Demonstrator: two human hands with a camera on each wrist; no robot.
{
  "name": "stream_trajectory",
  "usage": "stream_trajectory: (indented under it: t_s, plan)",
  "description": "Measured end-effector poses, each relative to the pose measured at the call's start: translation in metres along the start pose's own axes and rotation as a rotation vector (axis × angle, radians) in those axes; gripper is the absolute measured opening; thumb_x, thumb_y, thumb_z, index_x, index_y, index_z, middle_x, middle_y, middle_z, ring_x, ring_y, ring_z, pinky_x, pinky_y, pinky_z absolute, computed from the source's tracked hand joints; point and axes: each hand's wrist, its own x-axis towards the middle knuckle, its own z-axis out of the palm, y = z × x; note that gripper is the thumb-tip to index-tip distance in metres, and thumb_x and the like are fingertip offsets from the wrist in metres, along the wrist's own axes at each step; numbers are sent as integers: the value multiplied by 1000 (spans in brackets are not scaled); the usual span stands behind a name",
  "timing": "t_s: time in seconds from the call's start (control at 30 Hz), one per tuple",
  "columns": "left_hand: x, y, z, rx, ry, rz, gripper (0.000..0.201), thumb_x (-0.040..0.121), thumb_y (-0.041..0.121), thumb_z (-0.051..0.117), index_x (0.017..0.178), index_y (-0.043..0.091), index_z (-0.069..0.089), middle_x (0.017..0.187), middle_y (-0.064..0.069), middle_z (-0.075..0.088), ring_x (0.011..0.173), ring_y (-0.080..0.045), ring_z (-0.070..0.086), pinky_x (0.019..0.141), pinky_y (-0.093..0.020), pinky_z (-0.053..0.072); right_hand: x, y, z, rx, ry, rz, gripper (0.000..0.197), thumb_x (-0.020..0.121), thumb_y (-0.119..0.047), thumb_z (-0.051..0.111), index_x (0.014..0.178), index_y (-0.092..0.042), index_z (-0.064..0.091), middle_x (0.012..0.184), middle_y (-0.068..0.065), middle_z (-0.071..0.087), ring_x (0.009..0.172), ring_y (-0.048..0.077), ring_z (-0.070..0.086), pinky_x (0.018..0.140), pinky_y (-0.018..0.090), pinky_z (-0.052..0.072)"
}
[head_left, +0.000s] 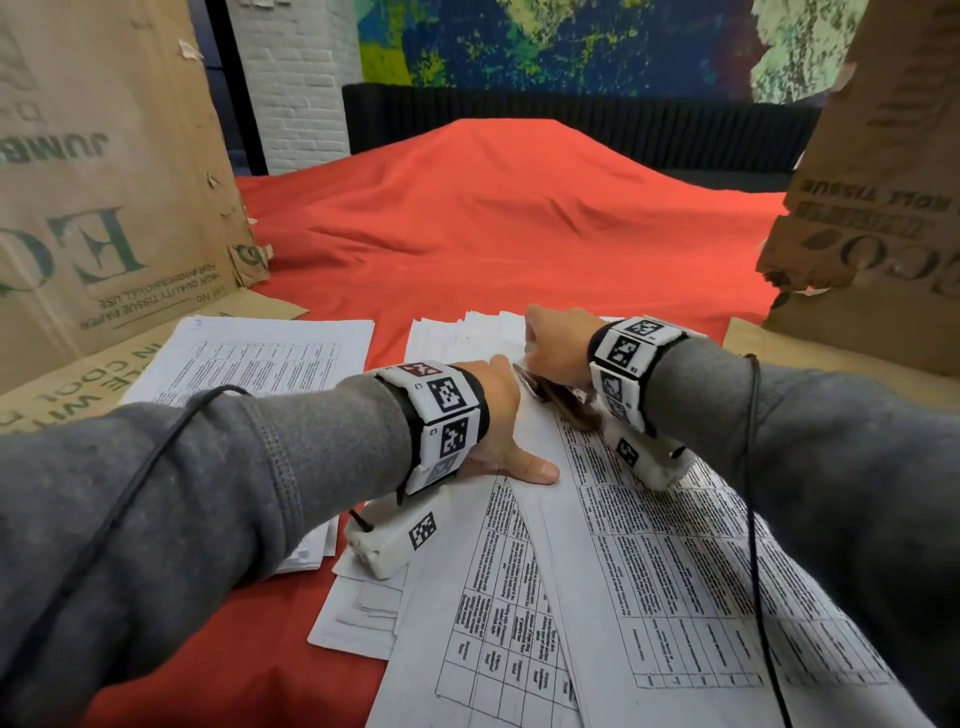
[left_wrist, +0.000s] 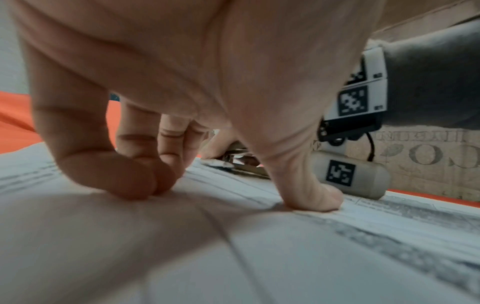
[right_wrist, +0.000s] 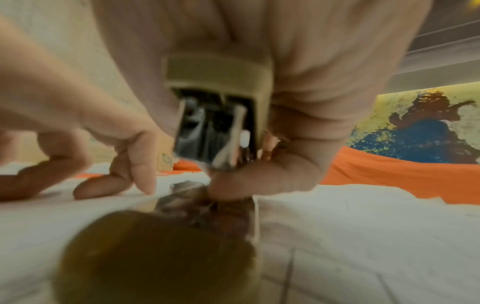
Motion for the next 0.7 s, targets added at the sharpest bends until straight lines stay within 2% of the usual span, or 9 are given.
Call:
stream_trajectory:
  t_s: [0.1, 0.17, 0.23, 0.3, 0.4, 0.5, 0.6, 0.7]
  plan:
    - [-2, -6, 0, -42, -2, -50, 121, 59, 91, 70, 136, 4, 36, 114, -8, 63, 99, -28, 62, 89, -40, 54, -16, 9, -8, 63, 12, -52, 12, 96, -27, 57, 107, -22, 54, 93, 1, 63, 81, 21, 56, 59, 30, 38]
    - [-3, -10, -4, -56, -14, -57, 121, 60, 93, 66, 136, 3, 37, 110, -7, 65, 96, -27, 63, 87, -39, 54, -29, 13, -8, 68, -28, -113, 12, 94, -31, 62, 103, -27, 56, 93, -4, 64, 86, 20, 59, 64, 30, 42]
    - [-8, -15, -9, -50, -13, -45, 115, 62, 94, 62, 131, 4, 42, 110, -7, 64, 95, -27, 63, 90, -41, 56, -39, 13, -3, 59, -57, -162, 13, 94, -32, 64, 102, -28, 55, 88, -8, 61, 84, 17, 58, 64, 30, 42]
    - [-17, -19, -12, -42, 25, -3, 106, 62, 92, 64, 128, 12, 47, 120, -5, 56, 98, -25, 61, 92, -45, 55, -43, 10, 2, 39, -41, -187, 10, 95, -30, 60, 101, -27, 53, 83, -8, 56, 82, 19, 56, 65, 32, 41]
    - [-41, -23, -6, -38, 14, 165, 87, 68, 83, 71, 138, 37, 46, 141, 8, 36, 110, -19, 58, 98, -47, 53, -44, 5, 4, -1, -23, -198, 3, 97, -26, 53, 100, -26, 51, 81, -8, 54, 85, 23, 52, 73, 34, 41]
    - [-58, -24, 3, 73, -113, 294, 79, 83, 80, 59, 151, 55, 28, 156, 10, 30, 131, -22, 50, 109, -48, 46, -44, 2, 3, -18, -39, -198, 3, 97, -22, 51, 98, -26, 51, 79, -10, 52, 82, 21, 50, 69, 33, 39]
    - [-63, -22, 5, 177, -162, 313, 80, 91, 80, 42, 159, 56, 8, 166, 7, 21, 145, -26, 36, 117, -50, 37, -46, -2, 2, -25, -57, -191, 4, 97, -22, 51, 100, -25, 52, 80, -9, 53, 78, 17, 51, 61, 32, 37]
    - [-65, -20, 5, 232, -171, 315, 78, 95, 79, 35, 160, 53, 0, 168, 5, 16, 149, -27, 30, 118, -47, 34, -47, -8, 3, -46, -79, -160, 7, 96, -25, 53, 103, -24, 53, 87, -3, 56, 76, 15, 51, 63, 32, 43]
